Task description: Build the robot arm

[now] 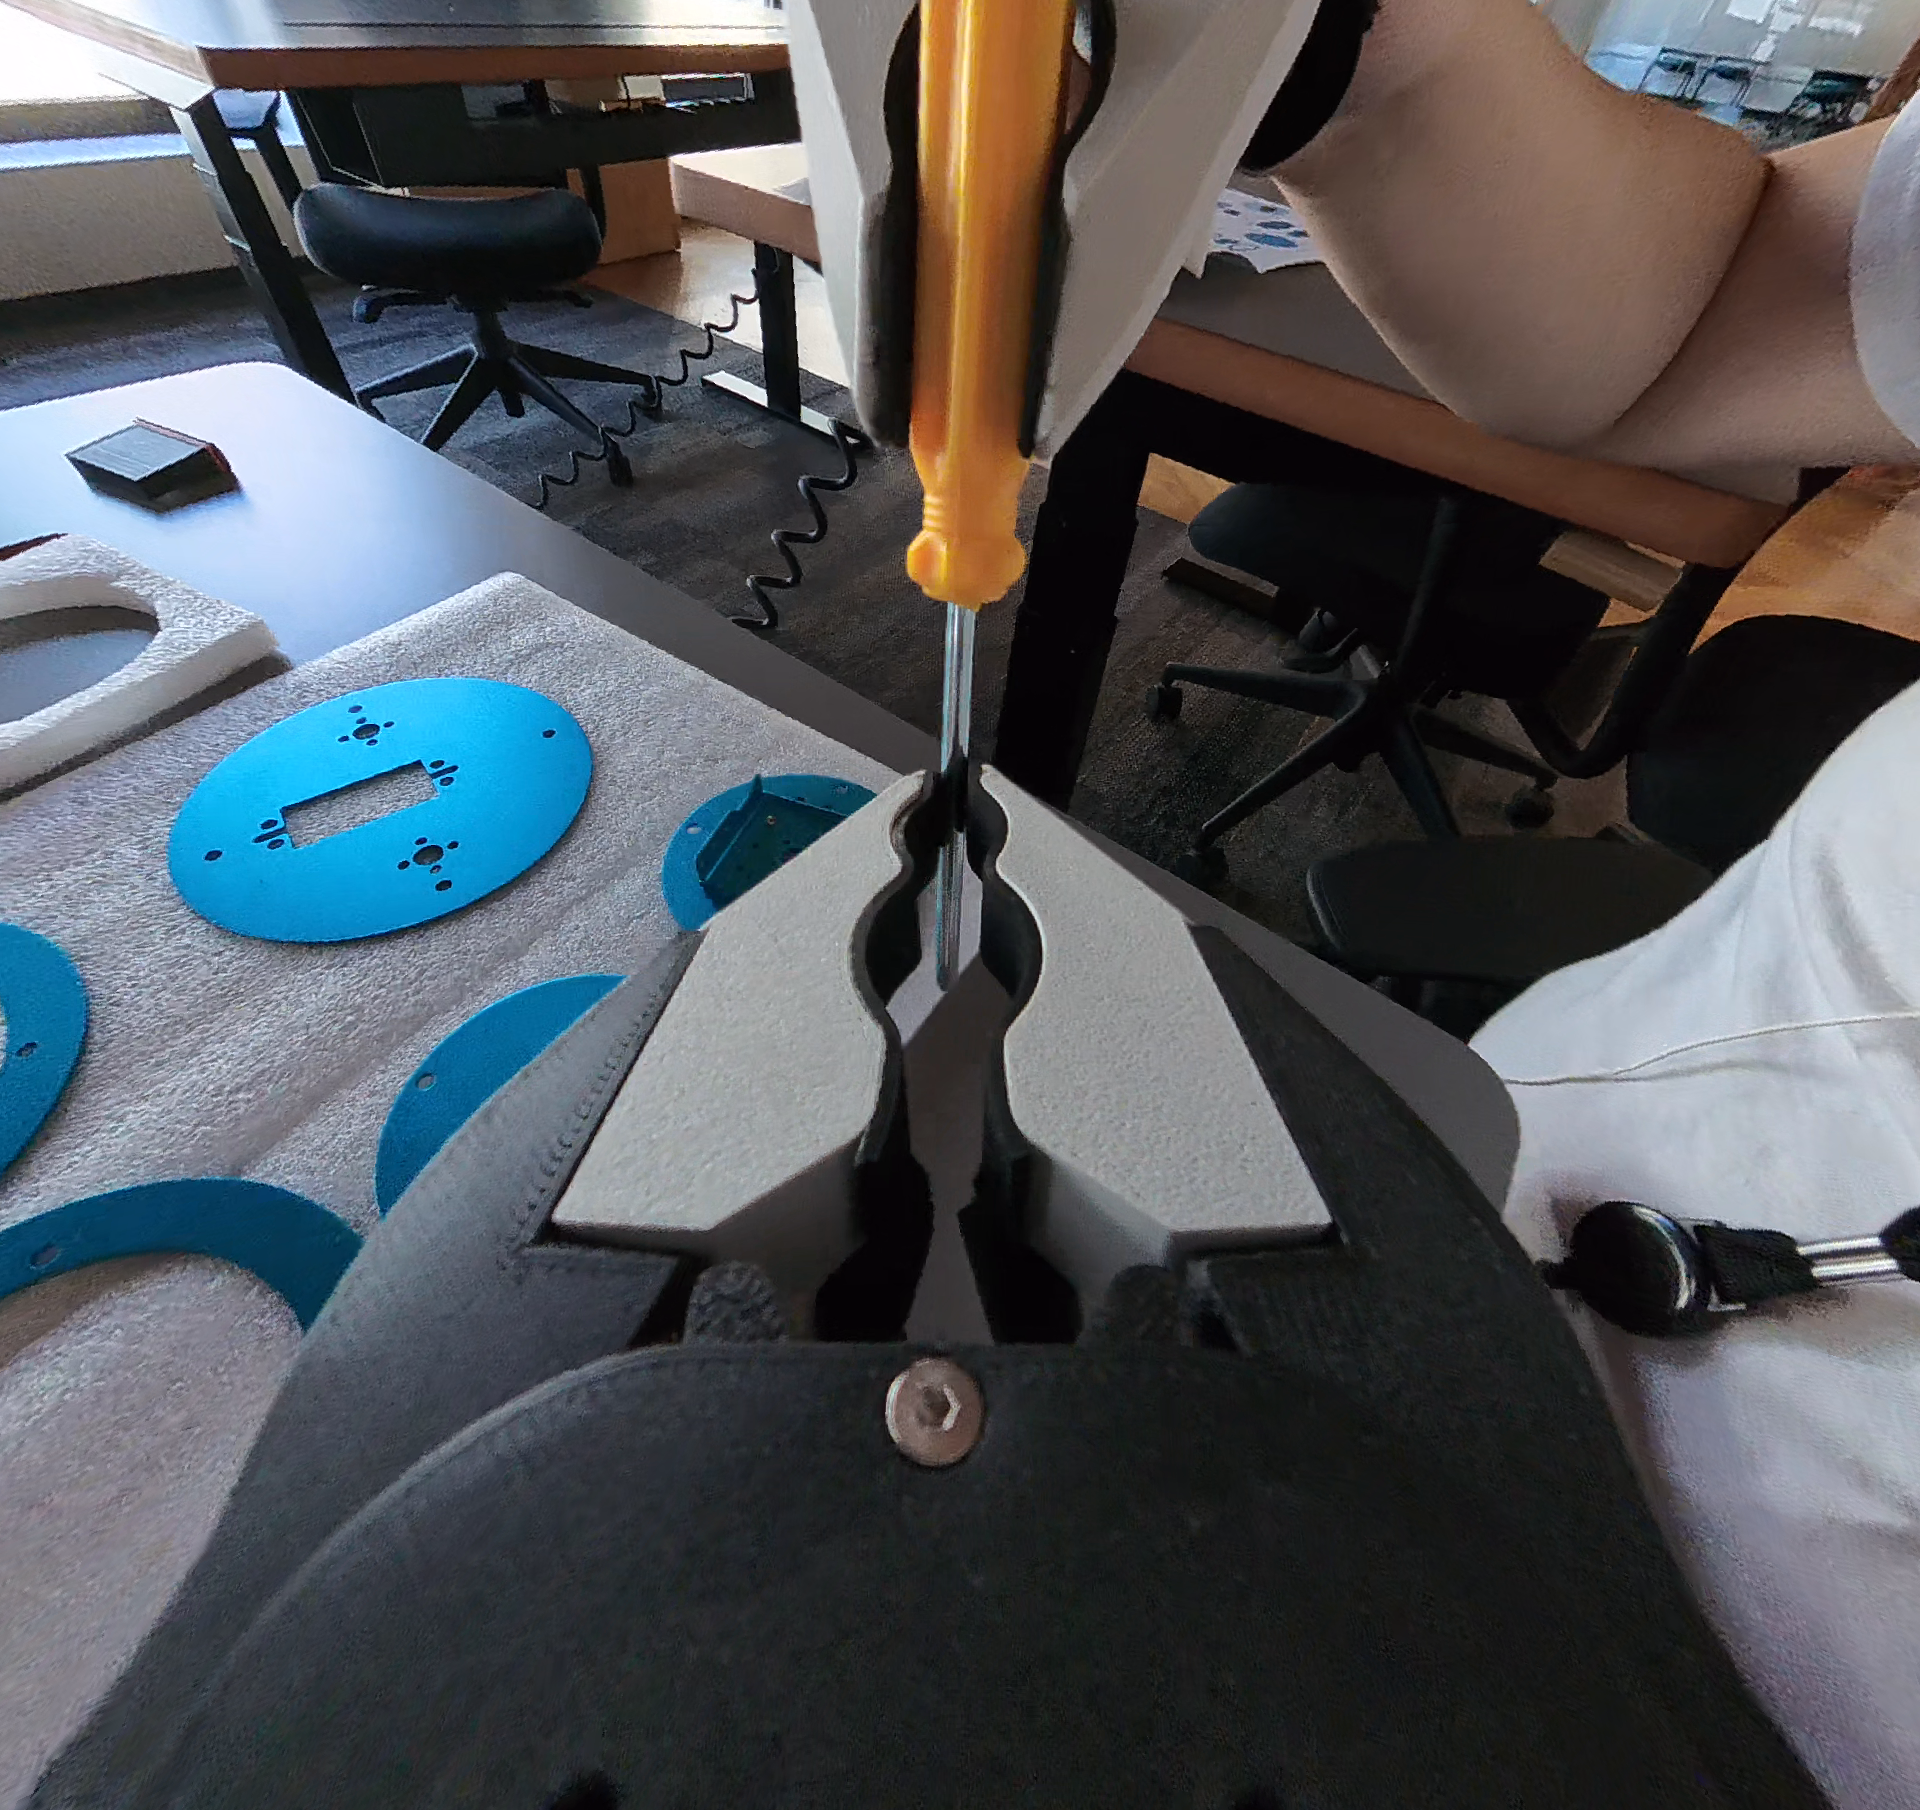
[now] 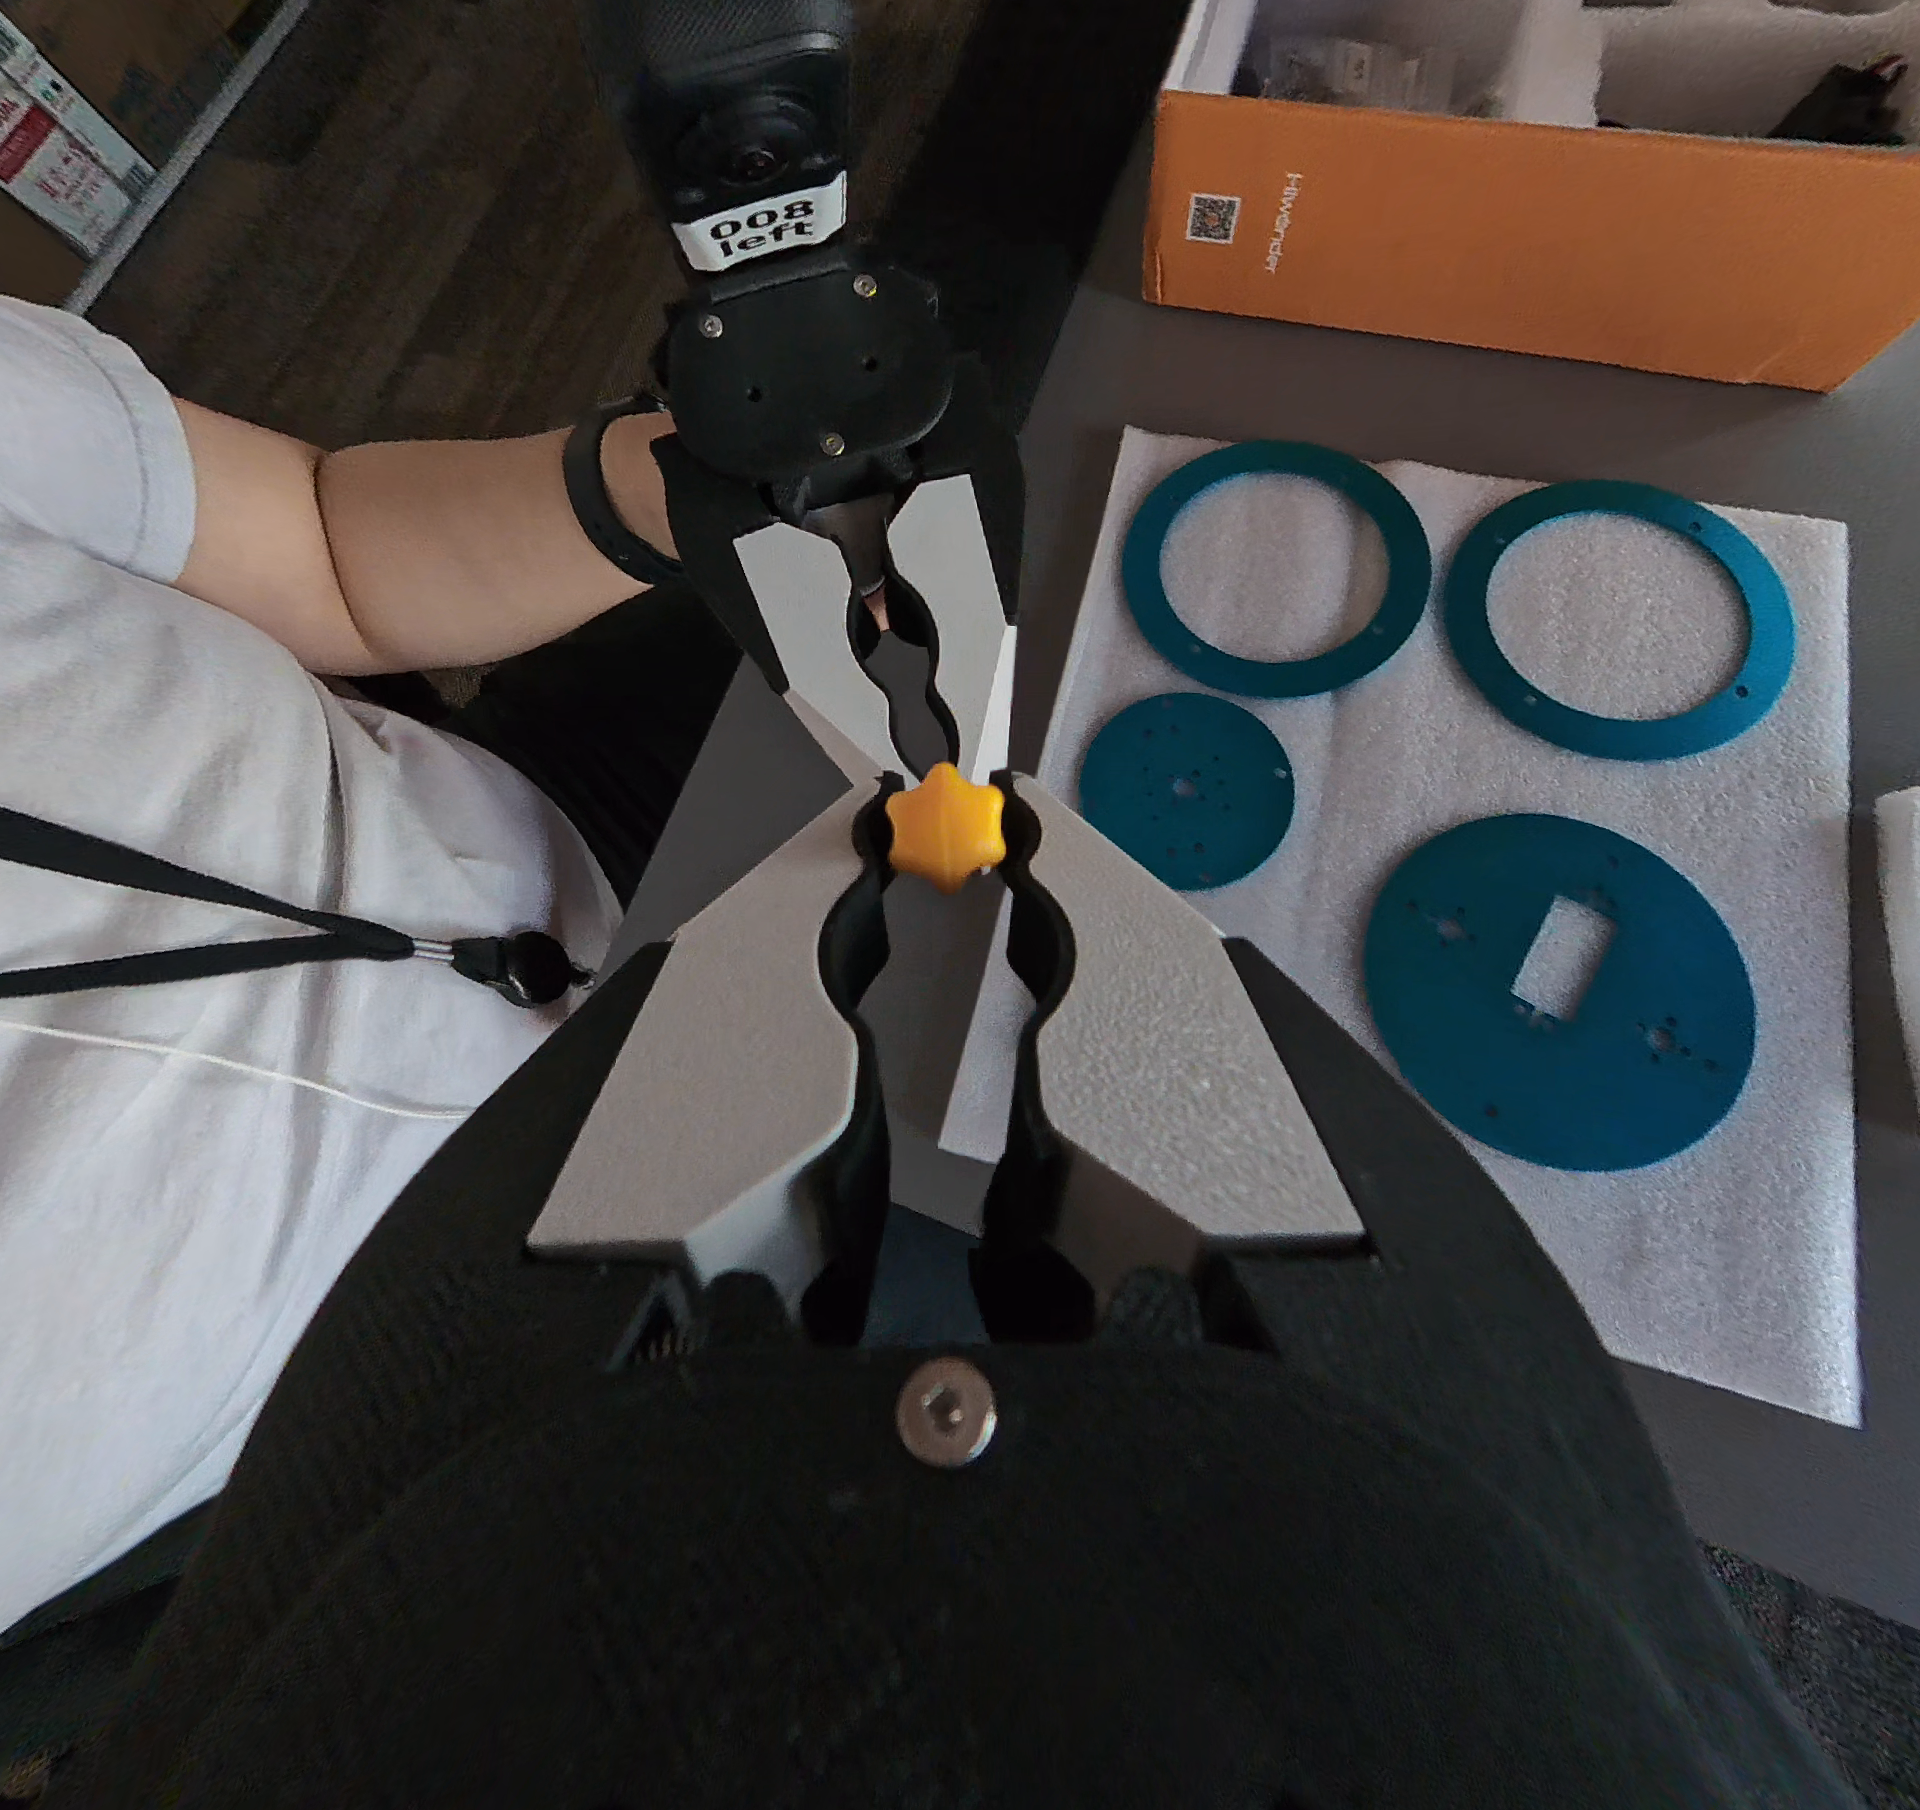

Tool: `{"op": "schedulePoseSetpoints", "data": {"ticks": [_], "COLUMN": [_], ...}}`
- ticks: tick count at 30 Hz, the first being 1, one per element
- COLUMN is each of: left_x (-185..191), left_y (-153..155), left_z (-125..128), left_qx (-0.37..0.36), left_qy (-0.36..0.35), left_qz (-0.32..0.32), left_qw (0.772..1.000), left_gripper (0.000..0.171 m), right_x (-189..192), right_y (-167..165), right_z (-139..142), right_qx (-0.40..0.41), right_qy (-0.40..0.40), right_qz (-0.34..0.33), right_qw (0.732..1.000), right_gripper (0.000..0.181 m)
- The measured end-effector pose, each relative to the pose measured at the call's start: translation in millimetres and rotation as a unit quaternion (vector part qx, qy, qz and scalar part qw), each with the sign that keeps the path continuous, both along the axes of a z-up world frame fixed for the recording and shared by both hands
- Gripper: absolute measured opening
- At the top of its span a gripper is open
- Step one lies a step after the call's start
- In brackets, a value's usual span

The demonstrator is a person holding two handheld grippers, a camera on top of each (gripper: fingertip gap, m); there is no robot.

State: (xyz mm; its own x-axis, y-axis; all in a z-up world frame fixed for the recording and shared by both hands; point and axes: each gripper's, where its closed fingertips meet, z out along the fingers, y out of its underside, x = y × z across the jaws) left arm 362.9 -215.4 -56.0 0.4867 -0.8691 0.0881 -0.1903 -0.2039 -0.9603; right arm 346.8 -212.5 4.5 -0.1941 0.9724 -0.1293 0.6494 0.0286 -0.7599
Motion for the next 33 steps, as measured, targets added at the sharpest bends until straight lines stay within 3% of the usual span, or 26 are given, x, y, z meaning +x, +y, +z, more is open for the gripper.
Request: {"op": "schedulePoseSetpoints", "data": {"ticks": [6,13,17,23,27,30,33], "left_x": [-7,-31,-56,-102,-139,-170,-200], "left_y": [-48,-115,-146,-191,-225,-254,-284], "left_z": [29,79,90,106,118,130,142], "left_qx": [0.047,0.107,0.117,0.126,0.144,0.16,0.176], "left_qy": [-0.018,-0.075,-0.078,-0.08,-0.07,-0.062,-0.048], "left_qz": [0.001,0.026,0.061,0.131,0.191,0.241,0.298], "left_qw": [0.999,0.991,0.988,0.98,0.969,0.955,0.937], "left_gripper": [0.001,0.001,0.001,0.002,0.001,0.001,0.001], "right_x": [-17,-37,-37,-7,40,82,142], "right_y": [-53,-108,-126,-124,-116,-99,-85], "right_z": [34,88,109,127,141,127,127], "right_qx": [-0.025,-0.001,0.003,0.07,0.138,0.185,0.281], "right_qy": [0.078,0.215,0.291,0.386,0.442,0.38,0.346], "right_qz": [0.053,0.056,0.036,-0.051,-0.138,-0.209,-0.284], "right_qw": [0.995,0.975,0.956,0.918,0.875,0.882,0.849], "right_gripper": [0.018,0.083,0.105,0.135,0.136,0.102,0.074]}}
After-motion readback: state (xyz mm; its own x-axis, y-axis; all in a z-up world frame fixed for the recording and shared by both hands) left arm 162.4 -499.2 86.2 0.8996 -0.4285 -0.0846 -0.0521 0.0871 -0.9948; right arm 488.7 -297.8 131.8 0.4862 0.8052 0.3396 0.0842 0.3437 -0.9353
